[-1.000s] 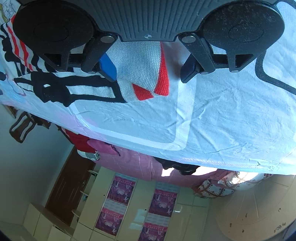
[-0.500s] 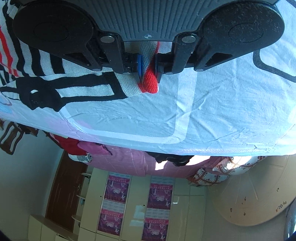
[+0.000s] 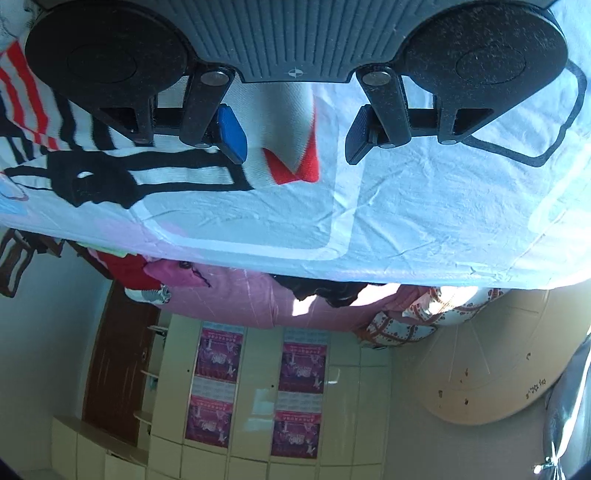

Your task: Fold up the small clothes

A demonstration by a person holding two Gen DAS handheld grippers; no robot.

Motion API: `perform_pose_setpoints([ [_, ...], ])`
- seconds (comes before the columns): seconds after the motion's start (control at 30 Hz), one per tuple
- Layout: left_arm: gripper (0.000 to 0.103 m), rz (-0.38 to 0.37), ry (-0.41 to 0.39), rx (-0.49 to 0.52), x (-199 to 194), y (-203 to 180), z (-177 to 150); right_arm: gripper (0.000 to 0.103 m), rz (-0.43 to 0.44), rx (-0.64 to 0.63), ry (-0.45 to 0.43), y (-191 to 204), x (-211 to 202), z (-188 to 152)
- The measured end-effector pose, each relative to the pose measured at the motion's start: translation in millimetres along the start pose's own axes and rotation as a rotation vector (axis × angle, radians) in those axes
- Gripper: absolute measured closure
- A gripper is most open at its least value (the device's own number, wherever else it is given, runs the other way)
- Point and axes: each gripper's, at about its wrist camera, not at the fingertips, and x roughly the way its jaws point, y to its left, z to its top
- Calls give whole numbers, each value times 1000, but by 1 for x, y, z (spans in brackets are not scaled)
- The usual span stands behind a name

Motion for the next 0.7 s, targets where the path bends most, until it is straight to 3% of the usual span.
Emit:
perform_pose_setpoints([
  [0.2,44,-61,1,155,-32,-57,-34,83,238,-169,14,84,-34,-40],
  [0.27,44,-43,67,217,-20,-65,-50,84,181,-239,76,99,-21,-54],
  [0.3,41,-46,37,222,-21,-63,-59,84,178,-227,52,96,-19,-59],
  [0.37,40,-71,54,171,-25,-52,-55,85,175,-185,57,89,-20,-57],
  [0.43,40,-33,54,206,-33,-51,-52,85,155,-194,66,87,-24,-56],
  [0.5,40,-48,47,186,-44,-46,-50,84,141,-198,68,85,-32,-56],
  [0.6,40,-93,29,158,-55,-50,-51,81,193,-162,19,89,-47,-55],
  [0.7,40,-138,7,204,-47,-77,-47,81,237,-208,2,118,-42,-52],
])
